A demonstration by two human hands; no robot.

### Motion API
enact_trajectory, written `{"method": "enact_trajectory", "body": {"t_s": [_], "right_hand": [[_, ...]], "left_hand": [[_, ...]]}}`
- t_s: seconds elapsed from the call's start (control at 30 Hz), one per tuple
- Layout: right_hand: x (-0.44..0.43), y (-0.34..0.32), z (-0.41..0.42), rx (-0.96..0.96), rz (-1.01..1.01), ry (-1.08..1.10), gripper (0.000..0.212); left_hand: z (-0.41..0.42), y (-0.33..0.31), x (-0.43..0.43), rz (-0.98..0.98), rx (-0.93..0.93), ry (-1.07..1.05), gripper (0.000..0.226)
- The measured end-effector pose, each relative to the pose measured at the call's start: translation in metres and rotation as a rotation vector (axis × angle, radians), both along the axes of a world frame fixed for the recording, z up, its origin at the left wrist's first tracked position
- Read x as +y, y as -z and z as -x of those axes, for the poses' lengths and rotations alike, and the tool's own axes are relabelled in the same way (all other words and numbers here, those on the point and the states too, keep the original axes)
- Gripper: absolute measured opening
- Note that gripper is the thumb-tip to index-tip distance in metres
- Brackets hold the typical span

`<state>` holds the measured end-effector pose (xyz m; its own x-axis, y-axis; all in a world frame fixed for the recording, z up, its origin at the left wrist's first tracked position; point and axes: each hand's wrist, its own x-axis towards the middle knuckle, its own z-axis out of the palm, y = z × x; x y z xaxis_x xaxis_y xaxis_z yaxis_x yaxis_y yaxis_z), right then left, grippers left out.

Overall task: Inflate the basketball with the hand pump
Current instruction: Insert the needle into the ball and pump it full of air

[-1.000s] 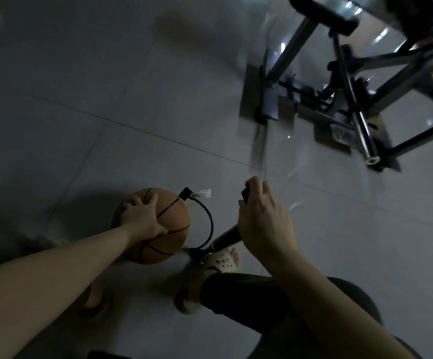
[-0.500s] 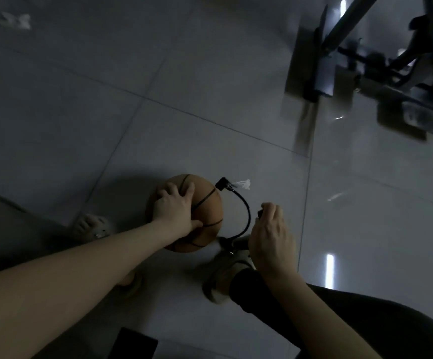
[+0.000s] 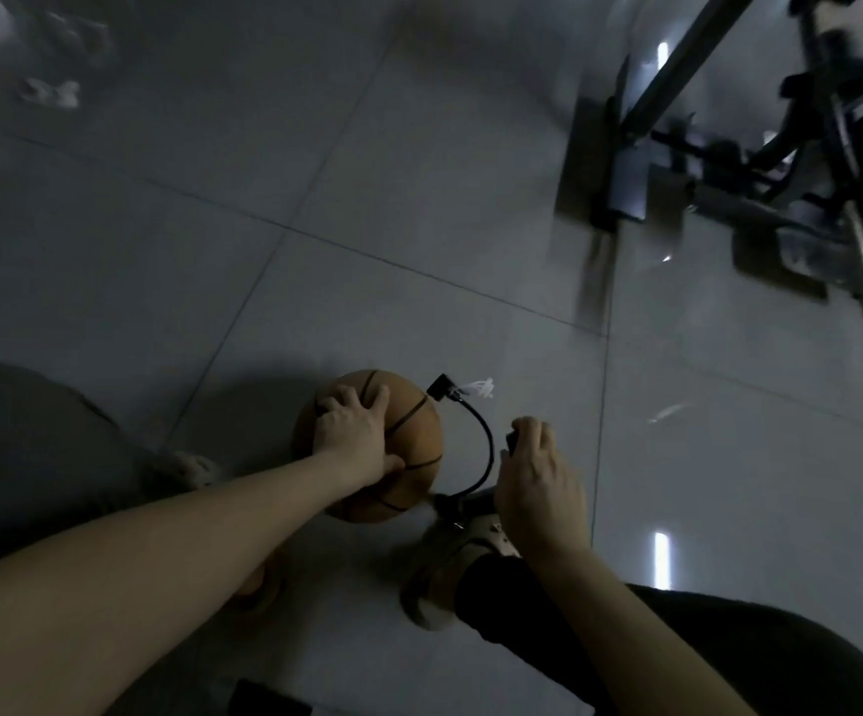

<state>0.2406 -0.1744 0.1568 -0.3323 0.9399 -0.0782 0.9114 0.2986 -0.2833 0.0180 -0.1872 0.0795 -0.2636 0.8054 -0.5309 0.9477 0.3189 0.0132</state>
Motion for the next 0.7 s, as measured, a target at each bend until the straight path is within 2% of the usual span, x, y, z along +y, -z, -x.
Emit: {"method": "enact_trajectory", "body": {"t_s": [0.17,0.27,0.5,0.7], "right_hand": [[0.010,-0.095,-0.008,0.021,-0.120,0.035,0.022],[-0.003,-0.112,-0.011,0.037,-0.148,0.061,0.020],[-0.026,-0.044,0.007,-0.012,-0.115,0.066,0.018],[-0.010,-0.002,-0.001,-0.050,-0.074,0.044,0.018]], "left_hand": [[0.007,-0.006,-0.001,0.023,-0.067,0.003,0.120],[0.003,-0.006,-0.007,-0.005,-0.074,0.015,0.118],[0.006,-0.003,-0.009,-0.009,-0.061,-0.019,0.118],[0.003,0.000,-0.010,-0.080,-0.064,0.005,0.114]]}}
